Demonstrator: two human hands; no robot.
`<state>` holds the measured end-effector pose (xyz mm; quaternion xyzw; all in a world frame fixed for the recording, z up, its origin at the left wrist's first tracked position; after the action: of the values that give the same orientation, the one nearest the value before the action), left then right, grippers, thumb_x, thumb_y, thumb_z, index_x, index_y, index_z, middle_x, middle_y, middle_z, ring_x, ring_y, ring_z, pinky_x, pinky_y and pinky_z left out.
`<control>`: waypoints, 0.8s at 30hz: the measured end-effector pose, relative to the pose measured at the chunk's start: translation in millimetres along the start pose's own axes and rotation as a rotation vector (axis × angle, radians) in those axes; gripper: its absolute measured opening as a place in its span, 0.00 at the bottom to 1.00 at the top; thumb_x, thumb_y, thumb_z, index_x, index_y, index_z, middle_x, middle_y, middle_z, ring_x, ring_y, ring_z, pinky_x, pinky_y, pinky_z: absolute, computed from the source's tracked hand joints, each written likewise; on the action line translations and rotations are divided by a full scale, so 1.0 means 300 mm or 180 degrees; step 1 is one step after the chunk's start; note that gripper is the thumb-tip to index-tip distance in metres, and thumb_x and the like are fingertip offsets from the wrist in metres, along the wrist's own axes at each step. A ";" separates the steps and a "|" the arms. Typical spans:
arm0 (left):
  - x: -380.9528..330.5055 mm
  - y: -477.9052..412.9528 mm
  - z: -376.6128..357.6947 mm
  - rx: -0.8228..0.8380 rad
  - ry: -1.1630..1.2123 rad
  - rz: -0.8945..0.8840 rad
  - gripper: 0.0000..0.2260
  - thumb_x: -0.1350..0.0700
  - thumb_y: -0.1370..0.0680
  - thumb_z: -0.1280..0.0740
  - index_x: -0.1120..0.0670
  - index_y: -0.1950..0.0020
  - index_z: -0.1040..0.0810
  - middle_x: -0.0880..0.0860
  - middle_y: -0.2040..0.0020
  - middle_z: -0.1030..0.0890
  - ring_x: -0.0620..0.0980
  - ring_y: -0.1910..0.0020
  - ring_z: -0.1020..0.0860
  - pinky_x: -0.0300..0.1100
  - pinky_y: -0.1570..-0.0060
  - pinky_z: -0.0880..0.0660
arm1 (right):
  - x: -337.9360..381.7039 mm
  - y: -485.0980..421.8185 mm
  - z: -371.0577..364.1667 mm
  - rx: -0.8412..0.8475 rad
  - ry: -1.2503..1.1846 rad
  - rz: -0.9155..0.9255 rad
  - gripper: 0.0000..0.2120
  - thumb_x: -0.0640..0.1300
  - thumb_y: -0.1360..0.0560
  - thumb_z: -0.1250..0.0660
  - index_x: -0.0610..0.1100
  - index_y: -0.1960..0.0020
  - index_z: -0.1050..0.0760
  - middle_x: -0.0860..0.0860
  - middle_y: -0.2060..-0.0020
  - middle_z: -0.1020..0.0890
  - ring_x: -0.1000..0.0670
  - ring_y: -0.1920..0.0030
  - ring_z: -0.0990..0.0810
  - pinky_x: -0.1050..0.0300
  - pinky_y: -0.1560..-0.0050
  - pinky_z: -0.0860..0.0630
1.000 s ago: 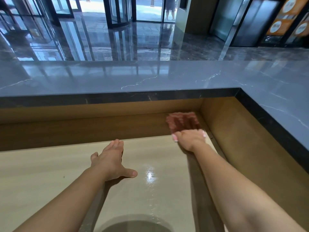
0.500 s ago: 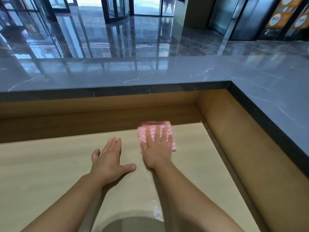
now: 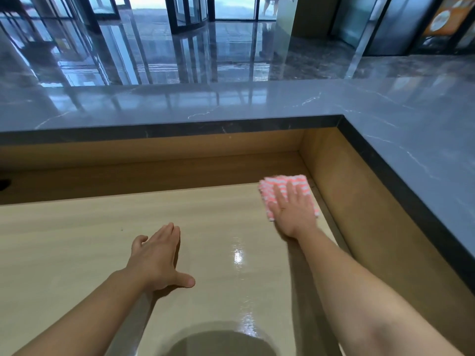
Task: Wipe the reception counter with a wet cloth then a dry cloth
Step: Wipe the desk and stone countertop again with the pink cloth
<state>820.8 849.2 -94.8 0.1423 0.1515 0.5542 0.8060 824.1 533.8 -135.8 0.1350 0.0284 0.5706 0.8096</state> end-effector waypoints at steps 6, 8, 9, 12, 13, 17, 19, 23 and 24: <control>0.008 0.006 -0.033 0.0140 -0.0108 0.0138 0.54 0.28 0.39 0.30 0.52 0.23 0.49 0.48 0.21 0.51 0.46 0.22 0.51 0.54 0.27 0.54 | -0.110 0.027 0.020 0.0078 -0.0177 -0.0259 0.28 0.60 0.18 0.61 0.55 0.21 0.63 0.47 0.22 0.65 0.44 0.22 0.62 0.44 0.25 0.53; 0.010 -0.005 -0.040 0.0255 -0.0154 0.0178 0.58 0.29 0.38 0.30 0.53 0.21 0.57 0.49 0.20 0.57 0.45 0.22 0.57 0.54 0.26 0.58 | -0.068 0.029 0.005 -0.0009 -0.0260 -0.0495 0.28 0.60 0.18 0.60 0.54 0.21 0.63 0.46 0.22 0.64 0.43 0.22 0.63 0.43 0.25 0.58; 0.013 -0.010 -0.042 0.0277 -0.0165 0.0191 0.59 0.29 0.38 0.29 0.53 0.21 0.58 0.49 0.21 0.58 0.46 0.22 0.58 0.54 0.26 0.59 | -0.036 0.034 -0.004 -0.0064 -0.0283 -0.0582 0.28 0.60 0.18 0.60 0.54 0.21 0.63 0.45 0.22 0.63 0.42 0.22 0.64 0.43 0.25 0.61; 0.018 -0.017 -0.048 0.0312 -0.0168 0.0206 0.59 0.29 0.38 0.29 0.52 0.21 0.59 0.49 0.21 0.59 0.46 0.22 0.59 0.55 0.26 0.61 | 0.107 0.064 -0.034 -0.0201 -0.0251 -0.0540 0.28 0.59 0.18 0.61 0.53 0.21 0.66 0.44 0.22 0.64 0.40 0.23 0.67 0.41 0.25 0.65; 0.020 -0.018 -0.051 0.0328 -0.0182 0.0214 0.59 0.28 0.38 0.29 0.52 0.21 0.59 0.49 0.21 0.59 0.45 0.23 0.59 0.55 0.26 0.61 | 0.170 0.080 -0.048 -0.0221 -0.0221 -0.0445 0.28 0.58 0.18 0.61 0.53 0.21 0.66 0.44 0.23 0.65 0.40 0.23 0.67 0.40 0.25 0.66; 0.015 -0.030 -0.051 0.0311 -0.0270 0.0214 0.56 0.28 0.40 0.29 0.53 0.23 0.51 0.49 0.21 0.52 0.46 0.22 0.54 0.58 0.27 0.58 | 0.468 0.170 -0.112 -0.0190 -0.0177 0.0228 0.28 0.58 0.17 0.61 0.52 0.21 0.66 0.44 0.24 0.68 0.39 0.25 0.71 0.39 0.27 0.70; 0.009 -0.035 -0.046 0.0306 -0.0288 0.0206 0.52 0.29 0.41 0.28 0.51 0.26 0.45 0.50 0.21 0.48 0.46 0.22 0.51 0.59 0.27 0.57 | 0.584 0.215 -0.142 -0.0055 -0.0093 0.0681 0.28 0.58 0.17 0.60 0.52 0.22 0.66 0.44 0.24 0.69 0.40 0.26 0.72 0.39 0.28 0.71; 0.001 -0.040 -0.040 0.0378 -0.0386 0.0255 0.51 0.29 0.42 0.27 0.48 0.26 0.42 0.48 0.24 0.42 0.47 0.24 0.45 0.61 0.28 0.56 | 0.598 0.233 -0.142 0.0139 0.0043 0.1127 0.28 0.60 0.18 0.60 0.56 0.22 0.67 0.48 0.24 0.70 0.44 0.26 0.74 0.44 0.28 0.73; -0.005 -0.041 -0.034 0.0408 -0.0481 0.0296 0.51 0.29 0.41 0.28 0.49 0.26 0.43 0.48 0.25 0.41 0.47 0.24 0.43 0.61 0.28 0.55 | 0.566 0.225 -0.132 0.0151 0.0070 0.1183 0.28 0.60 0.18 0.60 0.57 0.22 0.66 0.49 0.24 0.70 0.46 0.26 0.74 0.46 0.30 0.75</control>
<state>826.6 844.3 -108.9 0.2419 0.1186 0.5679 0.7777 813.3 720.5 -138.5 0.1506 0.0253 0.7109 0.6865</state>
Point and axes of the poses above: each hand's wrist, its own y-axis away from the middle knuckle, its own z-axis out of the back of the hand, x = y × z, the point moved 4 cm from there along -y, towards the middle knuckle
